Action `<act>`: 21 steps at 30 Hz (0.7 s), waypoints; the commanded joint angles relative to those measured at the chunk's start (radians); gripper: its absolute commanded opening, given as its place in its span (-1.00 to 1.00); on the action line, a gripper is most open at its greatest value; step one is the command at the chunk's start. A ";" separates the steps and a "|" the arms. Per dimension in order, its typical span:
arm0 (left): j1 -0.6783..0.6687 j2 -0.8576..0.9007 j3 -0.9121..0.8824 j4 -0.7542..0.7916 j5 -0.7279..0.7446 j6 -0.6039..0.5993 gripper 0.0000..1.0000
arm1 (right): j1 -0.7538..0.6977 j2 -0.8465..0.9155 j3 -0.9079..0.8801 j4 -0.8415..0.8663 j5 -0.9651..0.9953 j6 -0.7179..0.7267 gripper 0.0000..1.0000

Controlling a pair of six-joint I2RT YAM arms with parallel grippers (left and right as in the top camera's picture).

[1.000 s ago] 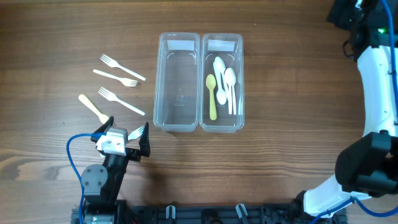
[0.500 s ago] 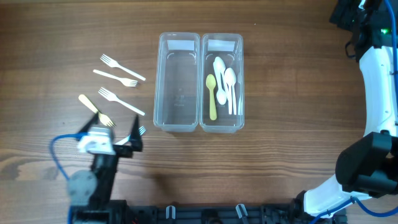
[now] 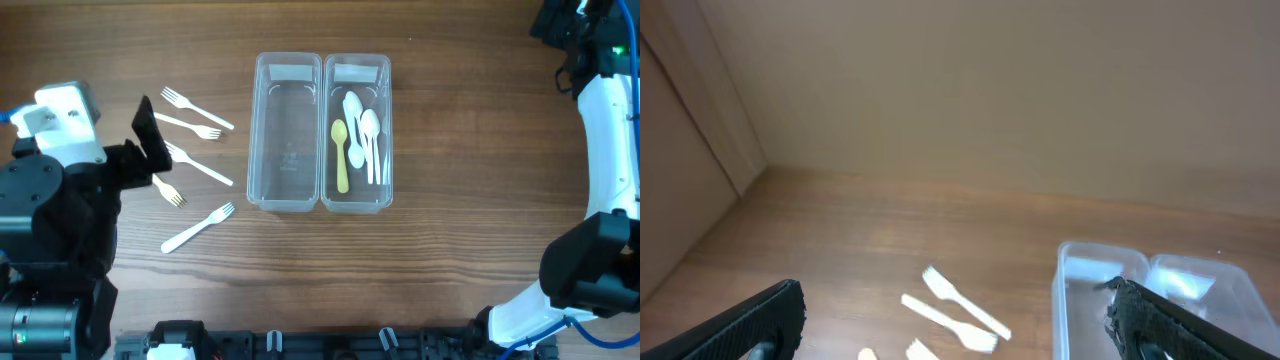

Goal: Pack container
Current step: 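Reach the left gripper to the forks and grasp the blue fork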

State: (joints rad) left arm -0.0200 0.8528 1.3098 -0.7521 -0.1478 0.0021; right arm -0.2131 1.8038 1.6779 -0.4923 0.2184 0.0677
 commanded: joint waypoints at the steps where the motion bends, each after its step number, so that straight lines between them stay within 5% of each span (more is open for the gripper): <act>1: -0.005 0.025 0.016 -0.139 0.019 0.077 0.77 | 0.002 -0.012 0.018 0.002 0.018 0.011 1.00; 3: -0.005 0.090 0.016 -0.287 0.014 0.077 0.57 | 0.002 -0.012 0.018 0.002 0.018 0.011 0.99; 6: -0.005 0.246 0.016 -0.455 0.021 0.079 0.59 | 0.002 -0.012 0.018 0.002 0.018 0.011 0.99; 11: -0.005 0.565 0.016 -0.639 0.277 0.447 0.62 | 0.002 -0.012 0.018 0.002 0.018 0.011 1.00; 16: -0.005 0.778 0.016 -0.653 0.399 0.575 0.61 | 0.002 -0.012 0.018 0.002 0.018 0.011 1.00; 21: -0.005 0.906 -0.017 -0.634 0.334 0.554 0.63 | 0.002 -0.012 0.018 0.002 0.018 0.011 0.99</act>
State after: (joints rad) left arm -0.0200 1.7184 1.3243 -1.3972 0.2073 0.5377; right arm -0.2131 1.8038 1.6779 -0.4923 0.2184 0.0677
